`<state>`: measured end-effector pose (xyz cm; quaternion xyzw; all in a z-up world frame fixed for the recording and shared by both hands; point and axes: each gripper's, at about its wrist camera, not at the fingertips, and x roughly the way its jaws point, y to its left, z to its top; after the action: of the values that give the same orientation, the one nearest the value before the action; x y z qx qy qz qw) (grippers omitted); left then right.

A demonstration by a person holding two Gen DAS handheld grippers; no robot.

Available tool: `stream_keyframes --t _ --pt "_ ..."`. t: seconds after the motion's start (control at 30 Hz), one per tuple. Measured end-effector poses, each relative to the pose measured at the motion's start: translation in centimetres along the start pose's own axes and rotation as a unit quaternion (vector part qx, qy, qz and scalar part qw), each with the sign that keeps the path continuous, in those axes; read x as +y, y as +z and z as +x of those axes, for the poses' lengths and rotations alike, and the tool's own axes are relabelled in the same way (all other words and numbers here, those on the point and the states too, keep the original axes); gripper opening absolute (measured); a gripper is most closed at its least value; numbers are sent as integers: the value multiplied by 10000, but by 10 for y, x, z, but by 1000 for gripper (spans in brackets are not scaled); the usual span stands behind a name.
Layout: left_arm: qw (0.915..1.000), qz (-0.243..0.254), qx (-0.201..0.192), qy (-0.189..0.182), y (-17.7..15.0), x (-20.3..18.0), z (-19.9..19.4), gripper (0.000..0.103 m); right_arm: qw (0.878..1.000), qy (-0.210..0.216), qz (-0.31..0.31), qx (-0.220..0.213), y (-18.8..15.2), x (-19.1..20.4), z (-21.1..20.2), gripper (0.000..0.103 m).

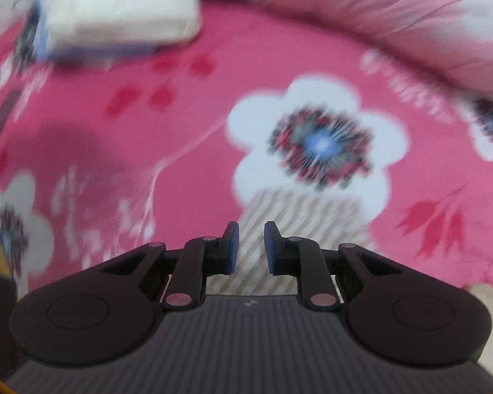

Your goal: Fold clothes

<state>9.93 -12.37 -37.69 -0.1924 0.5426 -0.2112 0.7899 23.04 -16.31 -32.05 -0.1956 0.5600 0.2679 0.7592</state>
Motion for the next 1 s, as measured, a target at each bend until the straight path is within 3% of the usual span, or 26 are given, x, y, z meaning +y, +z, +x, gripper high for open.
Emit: stream_keyframes --t 0.03,0.1,0.17,0.3,0.37,0.43,0.53,0.7,0.8,0.9,1.0 --pt "10000 -61 4 -3 0 1 -2 72 9997 -85 -23 239 -10 -1 26 14" --pt "9997 -192 21 -119 3 6 -10 72 9996 24 238 138 -15 -7 40 14" --pt "9995 -253 -11 -168 1 9 -19 72 9988 22 480 109 -10 -4 19 14" --pt "9994 -128 72 -316 -6 11 -21 70 9995 174 252 -105 -20 19 -40 16" --pt "9992 42 130 -368 -10 10 -19 71 9991 363 193 100 -34 29 -40 15" --pt "9990 242 224 -312 -12 8 -15 68 9986 150 96 507 -54 35 -2 15" --pt "9980 454 243 -361 -12 8 -13 70 9983 320 338 364 -61 27 23 14" --pt "9966 650 208 -471 -18 2 -17 70 9971 539 515 154 -76 27 -36 16" --pt "9945 842 323 -528 -21 5 -21 70 9942 929 477 254 -99 34 -41 16" --pt "9914 1084 497 -531 -25 9 -25 70 9944 951 431 177 -119 38 -7 17" --pt "9914 1019 606 -549 -24 16 -39 70 9869 1280 984 -53 -119 23 -1 16"
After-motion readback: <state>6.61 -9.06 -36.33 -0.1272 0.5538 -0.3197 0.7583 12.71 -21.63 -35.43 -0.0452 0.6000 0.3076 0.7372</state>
